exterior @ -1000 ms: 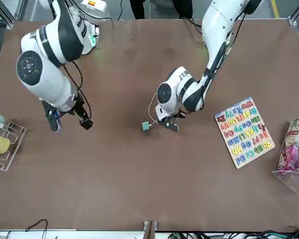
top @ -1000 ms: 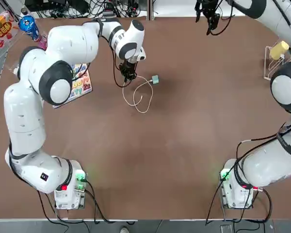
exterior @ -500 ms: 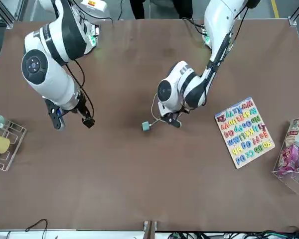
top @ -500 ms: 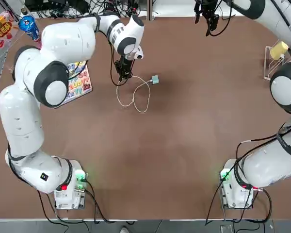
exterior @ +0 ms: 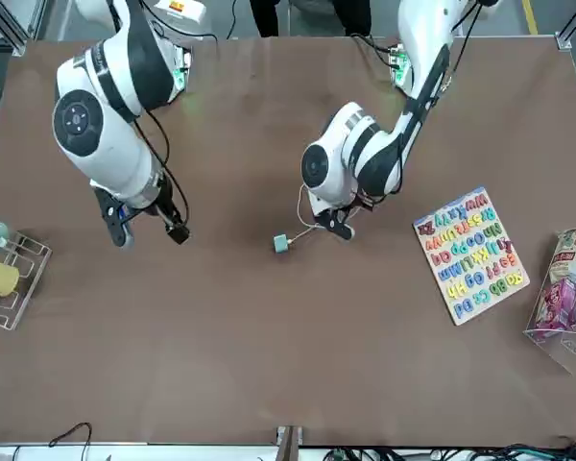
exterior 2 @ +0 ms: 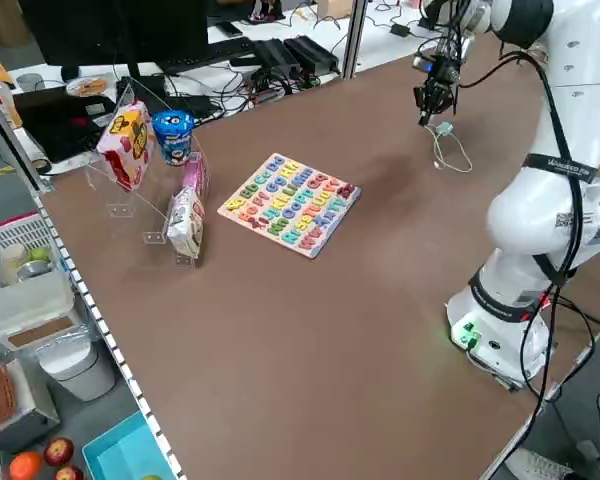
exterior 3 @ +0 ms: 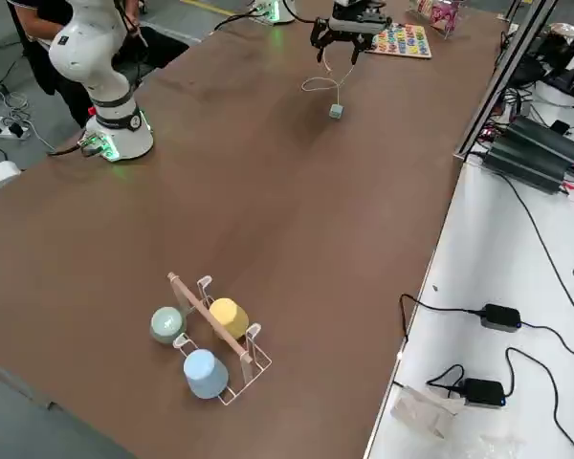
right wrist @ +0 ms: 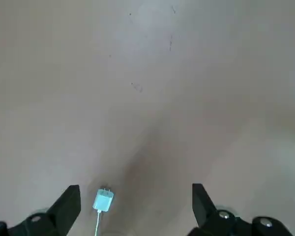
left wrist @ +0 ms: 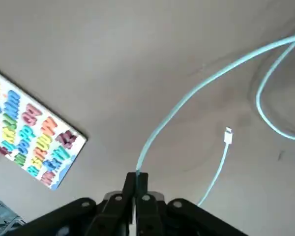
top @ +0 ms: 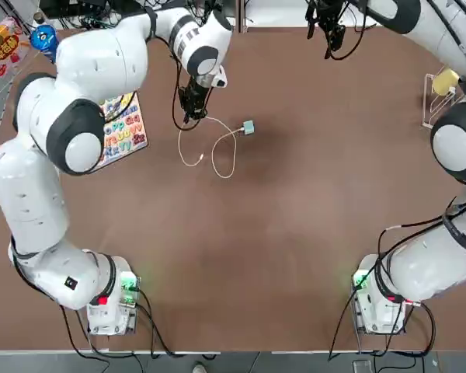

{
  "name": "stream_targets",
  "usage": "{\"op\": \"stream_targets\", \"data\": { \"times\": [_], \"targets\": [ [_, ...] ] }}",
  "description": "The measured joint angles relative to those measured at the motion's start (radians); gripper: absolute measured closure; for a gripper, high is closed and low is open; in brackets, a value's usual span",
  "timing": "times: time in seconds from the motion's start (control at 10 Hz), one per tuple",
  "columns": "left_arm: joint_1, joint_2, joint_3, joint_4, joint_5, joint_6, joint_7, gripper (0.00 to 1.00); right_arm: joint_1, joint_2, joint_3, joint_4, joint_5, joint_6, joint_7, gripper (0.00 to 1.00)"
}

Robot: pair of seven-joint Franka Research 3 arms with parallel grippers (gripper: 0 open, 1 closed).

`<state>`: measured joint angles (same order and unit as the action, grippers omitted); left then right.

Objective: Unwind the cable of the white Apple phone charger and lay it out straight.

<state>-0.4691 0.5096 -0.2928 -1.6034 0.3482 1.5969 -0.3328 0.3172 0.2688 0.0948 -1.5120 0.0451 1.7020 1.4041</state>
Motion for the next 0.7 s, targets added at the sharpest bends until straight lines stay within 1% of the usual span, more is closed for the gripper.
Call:
{"op": "stream_targets", "data": {
  "times": [0.1,0.3,0.5,0.7],
  "targets": [
    [-0.001,-0.032,-0.022,0.002,-0.008,-0.026,-0.001,0.96,0.002,0.001,0.0,-0.001,0.0,0.002,0.001,0.0],
    [-0.007,-0.081,-0.095,0.0,-0.027,-0.095,-0.038,0.96,0.002,0.006,-0.001,-0.001,0.0,0.006,0.004,0.0],
    [-0.011,-0.14,-0.163,-0.034,-0.055,-0.128,-0.06,0.96,0.002,0.008,-0.003,-0.001,0.0,0.01,0.025,0.0],
    [-0.01,-0.204,-0.222,-0.08,-0.099,-0.128,-0.084,0.96,-0.003,0.013,-0.007,-0.002,0.0,0.016,0.03,0.0]
  ]
}}
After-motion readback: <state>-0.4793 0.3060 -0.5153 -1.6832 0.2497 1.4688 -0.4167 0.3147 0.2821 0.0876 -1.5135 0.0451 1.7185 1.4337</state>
